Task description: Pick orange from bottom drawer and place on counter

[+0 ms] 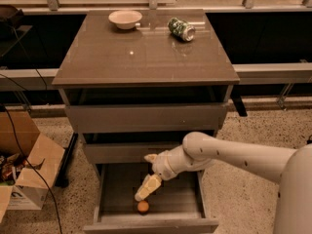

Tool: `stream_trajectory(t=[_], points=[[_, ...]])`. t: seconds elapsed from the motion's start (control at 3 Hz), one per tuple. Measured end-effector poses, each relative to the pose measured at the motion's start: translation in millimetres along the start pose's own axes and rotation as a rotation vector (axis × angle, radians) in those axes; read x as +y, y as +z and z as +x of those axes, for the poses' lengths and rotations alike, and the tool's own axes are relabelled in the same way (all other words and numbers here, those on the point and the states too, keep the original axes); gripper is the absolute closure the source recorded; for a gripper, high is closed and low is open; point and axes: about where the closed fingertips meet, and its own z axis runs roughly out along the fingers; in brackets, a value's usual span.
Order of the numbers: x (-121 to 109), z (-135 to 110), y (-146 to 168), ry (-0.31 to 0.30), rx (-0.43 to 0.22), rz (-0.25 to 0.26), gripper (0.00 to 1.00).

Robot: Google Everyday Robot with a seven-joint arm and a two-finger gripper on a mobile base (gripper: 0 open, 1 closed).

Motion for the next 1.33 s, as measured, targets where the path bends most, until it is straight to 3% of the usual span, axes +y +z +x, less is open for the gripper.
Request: stream_trajectory(t=[0.33, 0.67, 1.0, 1.33], points=[[-13.6, 33.2, 25.4, 0.076, -0.034, 0.030, 0.00], [-25.1, 67.6, 39.3, 0.177, -0.082, 0.005, 0.00], [-22.6, 69.2, 43.9, 0.180, -0.082, -0.005, 0.00], [-35.1, 94.2, 71.5, 0.196, -0.031, -0.021, 0.00]])
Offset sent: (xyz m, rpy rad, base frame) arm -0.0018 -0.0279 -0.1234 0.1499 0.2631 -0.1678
